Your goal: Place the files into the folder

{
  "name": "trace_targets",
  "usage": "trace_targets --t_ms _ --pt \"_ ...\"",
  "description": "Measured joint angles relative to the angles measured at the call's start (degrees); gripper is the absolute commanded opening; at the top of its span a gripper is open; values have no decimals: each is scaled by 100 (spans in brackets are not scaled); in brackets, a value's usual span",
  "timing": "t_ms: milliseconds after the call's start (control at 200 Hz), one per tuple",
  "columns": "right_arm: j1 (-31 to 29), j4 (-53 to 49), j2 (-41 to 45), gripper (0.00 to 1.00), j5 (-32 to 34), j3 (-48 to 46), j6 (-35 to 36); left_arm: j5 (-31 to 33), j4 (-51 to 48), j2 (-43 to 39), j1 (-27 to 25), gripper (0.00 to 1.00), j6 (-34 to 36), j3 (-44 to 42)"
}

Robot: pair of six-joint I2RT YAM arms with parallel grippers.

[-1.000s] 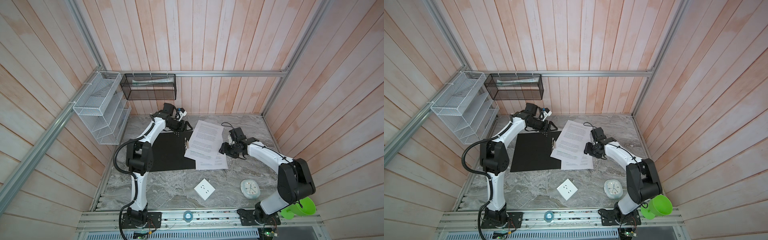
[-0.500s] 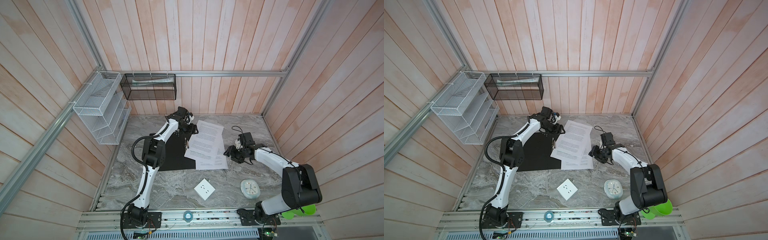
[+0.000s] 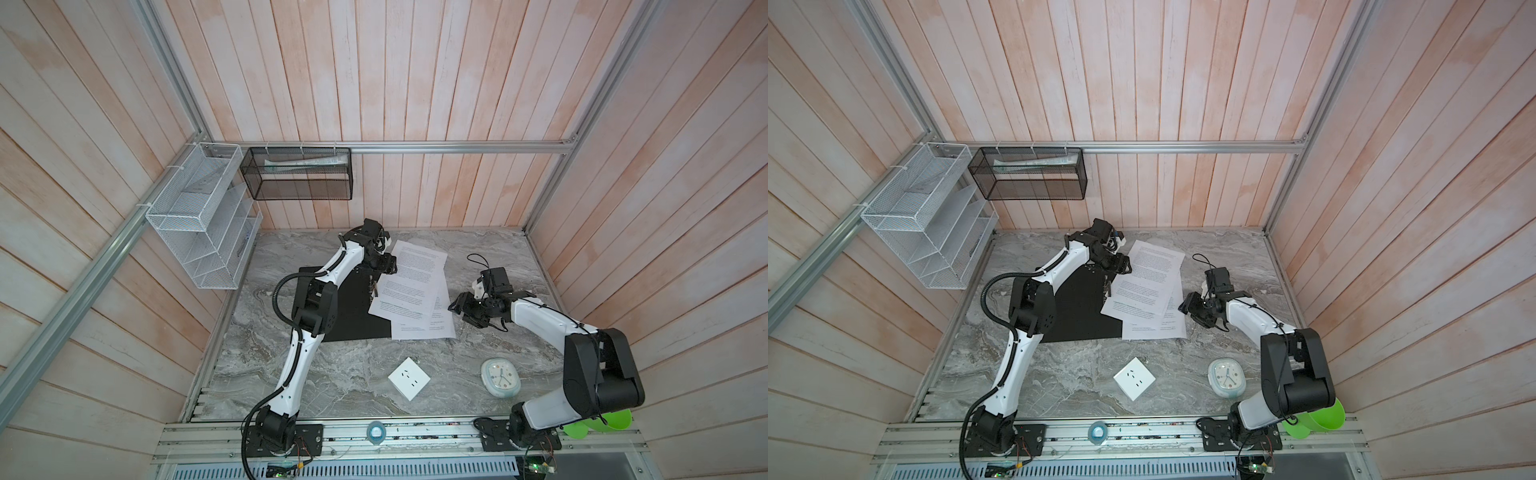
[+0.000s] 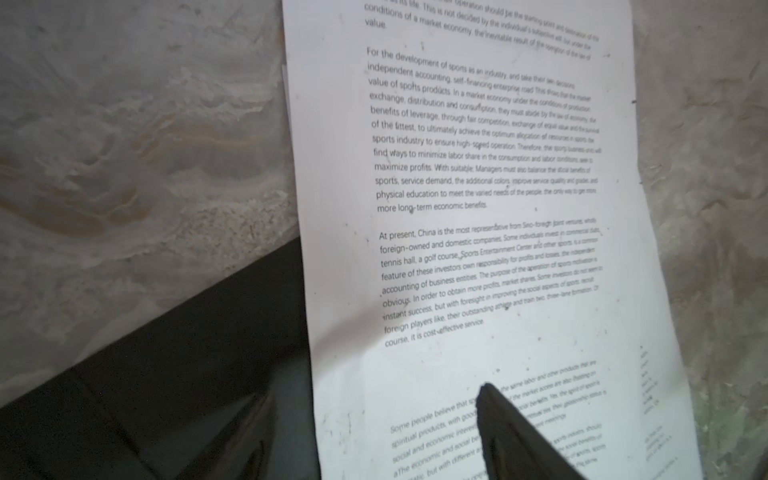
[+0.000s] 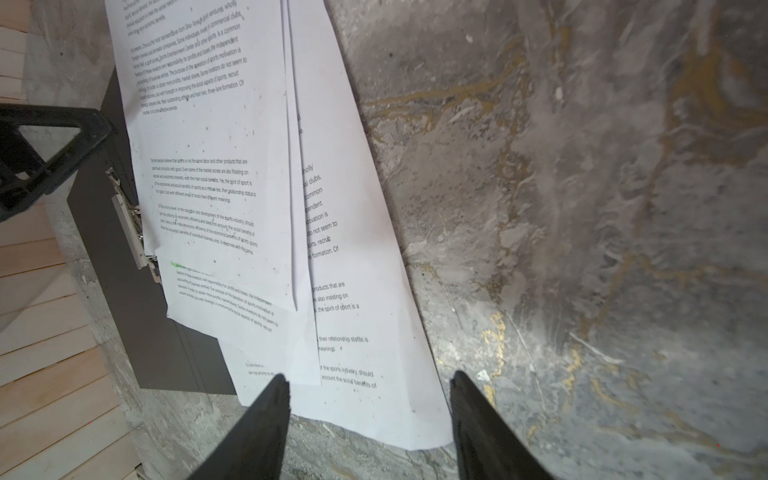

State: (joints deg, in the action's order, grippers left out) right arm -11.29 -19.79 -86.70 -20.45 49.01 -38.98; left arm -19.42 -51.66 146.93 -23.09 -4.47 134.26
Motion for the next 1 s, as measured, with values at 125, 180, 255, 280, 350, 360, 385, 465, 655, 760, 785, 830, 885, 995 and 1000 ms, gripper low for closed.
trace_targets --t_ms 125,180,255,280,350,360,385,465,655,760,785,830,885,995,1000 --pt "66 68 -11 61 -50 -85 2 46 -44 7 -68 78 50 0" --pt "98 96 -15 61 -72 -138 2 46 -57 7 -83 78 72 0" --pt "144 136 -22 61 -96 -216 0 44 -107 7 -96 78 98 0" --pt "162 144 -22 61 -109 -243 0 44 -120 7 -96 78 105 0" --pt "219 197 -22 61 -140 -315 -2 44 -175 7 -98 78 131 0" --pt "227 201 -22 61 -146 -326 -2 44 -186 7 -98 78 133 0" --pt "251 205 -22 62 -162 -341 -2 44 -210 7 -98 78 144 0" --pt "332 240 -22 61 -219 -402 -2 44 -278 7 -103 78 168 -2" --pt "466 439 -22 61 -391 -492 -24 50 -339 7 -136 78 216 -24" --pt "503 533 -46 61 -496 -553 -48 46 -363 7 -168 78 247 -28" --pt "509 551 -55 62 -516 -564 -48 46 -367 7 -173 78 254 -31" --pt "511 573 -70 61 -535 -577 -52 44 -369 7 -181 78 260 -35" --pt "514 595 -81 62 -557 -581 -52 44 -374 7 -190 78 280 -35" --pt "527 649 -103 61 -605 -581 -63 13 -385 -13 -205 78 299 -79" --pt "527 651 -105 61 -605 -581 -63 11 -382 -17 -205 78 297 -81"
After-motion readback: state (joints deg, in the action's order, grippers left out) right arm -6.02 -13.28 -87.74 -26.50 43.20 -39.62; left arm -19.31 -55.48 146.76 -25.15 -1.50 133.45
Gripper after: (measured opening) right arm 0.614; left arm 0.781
